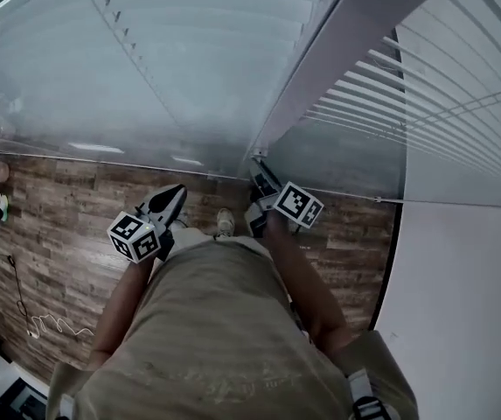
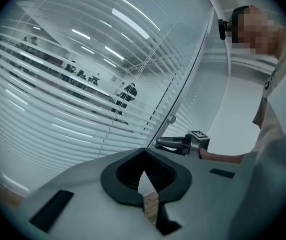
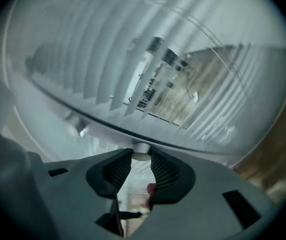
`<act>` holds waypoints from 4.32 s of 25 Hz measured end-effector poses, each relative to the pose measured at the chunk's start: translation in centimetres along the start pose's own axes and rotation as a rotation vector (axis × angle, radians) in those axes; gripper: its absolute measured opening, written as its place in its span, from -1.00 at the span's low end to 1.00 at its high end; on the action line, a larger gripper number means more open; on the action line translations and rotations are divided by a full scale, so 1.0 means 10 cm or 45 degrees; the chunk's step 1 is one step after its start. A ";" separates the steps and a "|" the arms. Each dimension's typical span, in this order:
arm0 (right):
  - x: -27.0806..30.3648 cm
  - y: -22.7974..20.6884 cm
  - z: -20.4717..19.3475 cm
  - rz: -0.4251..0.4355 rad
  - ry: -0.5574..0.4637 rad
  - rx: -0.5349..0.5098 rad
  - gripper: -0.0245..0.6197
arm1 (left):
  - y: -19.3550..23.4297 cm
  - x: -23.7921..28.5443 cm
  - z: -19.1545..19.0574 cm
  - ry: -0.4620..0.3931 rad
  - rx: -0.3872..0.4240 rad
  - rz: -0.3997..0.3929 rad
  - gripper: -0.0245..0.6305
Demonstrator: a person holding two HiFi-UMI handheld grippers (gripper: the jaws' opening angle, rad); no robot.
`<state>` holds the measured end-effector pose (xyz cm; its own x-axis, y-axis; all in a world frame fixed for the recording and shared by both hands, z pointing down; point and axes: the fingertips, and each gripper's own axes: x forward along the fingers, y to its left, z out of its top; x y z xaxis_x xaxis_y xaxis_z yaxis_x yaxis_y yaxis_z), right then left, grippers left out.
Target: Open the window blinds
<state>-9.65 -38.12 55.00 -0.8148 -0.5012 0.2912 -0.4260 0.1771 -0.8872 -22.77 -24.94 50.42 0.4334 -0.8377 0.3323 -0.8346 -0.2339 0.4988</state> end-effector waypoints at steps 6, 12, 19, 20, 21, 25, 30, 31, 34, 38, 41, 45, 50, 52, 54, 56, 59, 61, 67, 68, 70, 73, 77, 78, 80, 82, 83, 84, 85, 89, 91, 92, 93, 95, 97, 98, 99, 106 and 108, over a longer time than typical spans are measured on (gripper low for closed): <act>0.06 -0.24 -0.06 0.371 -0.068 0.651 -0.53 | -0.01 0.20 -0.21 0.070 0.015 -0.030 -0.88; 0.11 -0.34 -0.12 0.843 -0.155 1.274 -0.53 | -0.08 0.29 -0.27 0.129 0.032 -0.062 -0.88; 0.10 -0.33 -0.13 1.107 -0.275 1.579 -0.53 | -0.19 0.34 -0.29 0.181 0.032 -0.093 -0.88; 0.10 -0.31 -0.14 1.159 -0.301 1.646 -0.53 | -0.22 0.34 -0.30 0.192 0.034 -0.098 -0.88; 0.09 -0.30 -0.15 1.217 -0.323 1.711 -0.53 | -0.25 0.33 -0.32 0.204 0.035 -0.104 -0.88; 0.07 -0.23 -0.11 1.290 -0.366 1.718 -0.53 | -0.37 0.32 -0.35 0.248 0.044 -0.128 -0.88; -0.01 -0.02 -0.03 0.776 -0.246 0.806 -0.18 | -0.41 0.36 -0.20 0.261 0.045 -0.142 -0.88; -0.04 0.02 -0.07 0.646 -0.189 0.546 -0.16 | -0.41 0.36 -0.17 0.259 0.045 -0.143 -0.88; -0.09 0.08 -0.17 0.173 -0.119 -0.309 -0.17 | -0.41 0.35 -0.12 0.256 0.045 -0.143 -0.88; -0.17 0.08 -0.03 -0.207 -0.221 -0.844 -0.16 | -0.48 0.31 -0.19 0.250 0.057 -0.140 -0.88; -0.14 0.07 0.02 -0.311 -0.261 -0.837 -0.18 | -0.49 0.23 -0.16 0.241 0.062 -0.136 -0.88; -0.12 0.28 0.04 -0.317 -0.285 -0.901 -0.55 | -0.46 0.09 -0.05 0.231 0.061 -0.118 -0.88; -0.14 0.03 -0.06 -0.305 -0.267 -0.858 -0.54 | -0.46 0.10 -0.34 0.231 0.065 -0.095 -0.88; -0.15 0.01 -0.07 -0.309 -0.266 -0.830 -0.54 | -0.46 0.08 -0.35 0.233 0.058 -0.087 -0.88; -0.15 0.01 -0.04 -0.310 -0.266 -0.773 -0.54 | -0.46 0.08 -0.32 0.234 0.052 -0.081 -0.88; -0.15 0.00 0.01 -0.296 -0.274 -0.690 -0.54 | -0.45 0.11 -0.30 0.235 0.051 -0.080 -0.88; -0.14 -0.02 0.03 -0.213 -0.275 -0.504 -0.55 | -0.44 0.13 -0.30 0.242 0.050 -0.080 -0.88; -0.14 -0.05 0.03 -0.122 -0.266 -0.341 -0.55 | -0.45 0.14 -0.31 0.246 0.047 -0.079 -0.88; -0.12 -0.08 0.06 0.158 -0.256 0.119 -0.55 | -0.46 0.23 -0.30 0.252 0.058 -0.094 -0.88; -0.13 -0.08 0.07 0.185 -0.261 0.163 -0.55 | -0.47 0.24 -0.30 0.252 0.061 -0.096 -0.88; -0.13 -0.08 0.09 0.218 -0.264 0.200 -0.54 | -0.47 0.24 -0.30 0.250 0.065 -0.097 -0.88; -0.13 -0.07 0.09 0.245 -0.259 0.199 -0.54 | -0.47 0.24 -0.31 0.250 0.064 -0.093 -0.88; -0.12 -0.07 0.07 0.244 -0.226 0.094 -0.54 | -0.46 0.23 -0.31 0.246 0.056 -0.082 -0.88; -0.11 -0.06 0.08 0.243 -0.225 0.076 -0.54 | -0.45 0.23 -0.31 0.245 0.052 -0.081 -0.88; -0.11 -0.03 0.13 0.256 -0.224 0.079 -0.54 | -0.45 0.23 -0.30 0.243 0.045 -0.079 -0.88; -0.11 -0.02 0.15 0.260 -0.221 0.104 -0.50 | -0.45 0.23 -0.29 0.240 0.045 -0.080 -0.88; -0.11 -0.03 0.16 0.254 -0.224 0.127 -0.50 | -0.45 0.23 -0.29 0.236 0.045 -0.082 -0.88; -0.11 -0.04 0.17 0.241 -0.226 0.150 -0.50 | -0.45 0.23 -0.29 0.232 0.043 -0.083 -0.88; -0.10 -0.04 0.18 0.221 -0.226 0.157 -0.52 | -0.44 0.23 -0.28 0.228 0.041 -0.083 -0.88; -0.05 0.01 0.15 -0.001 -0.184 -0.166 -0.52 | -0.41 0.21 -0.26 0.226 0.029 -0.082 -0.88; -0.05 0.05 0.13 -0.204 -0.158 -0.491 -0.53 | -0.40 0.20 -0.26 0.227 0.028 -0.082 -0.88; -0.05 0.07 0.12 -0.310 -0.144 -0.667 -0.52 | -0.41 0.19 -0.27 0.226 0.029 -0.084 -0.88; -0.06 0.09 0.11 -0.409 -0.125 -0.841 -0.52 | -0.42 0.19 -0.27 0.226 0.030 -0.086 -0.88; -0.06 0.14 0.09 -0.572 -0.073 -1.172 -0.52 | -0.44 0.21 -0.26 0.225 0.035 -0.095 -0.88; -0.05 0.16 0.07 -0.694 -0.011 -1.468 -0.52 | -0.47 0.22 -0.24 0.225 0.040 -0.104 -0.88; -0.05 0.15 0.05 -0.729 0.013 -1.568 -0.52 | -0.48 0.23 -0.24 0.225 0.044 -0.109 -0.88; -0.05 0.15 0.04 -0.734 0.027 -1.614 -0.52 | -0.49 0.23 -0.24 0.226 0.048 -0.113 -0.88; -0.11 0.01 -0.15 -0.030 -0.072 -0.285 -0.25 | -0.44 0.16 -0.26 0.219 0.046 -0.104 -0.88; -0.13 0.00 -0.10 0.129 -0.147 0.015 -0.25 | -0.40 0.13 -0.28 0.219 0.043 -0.097 -0.88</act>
<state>-9.00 -36.62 54.95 -0.8024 -0.5756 0.1575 -0.3386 0.2218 -0.9144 -17.88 -23.70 51.12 0.5451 -0.7207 0.4283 -0.8068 -0.3122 0.5016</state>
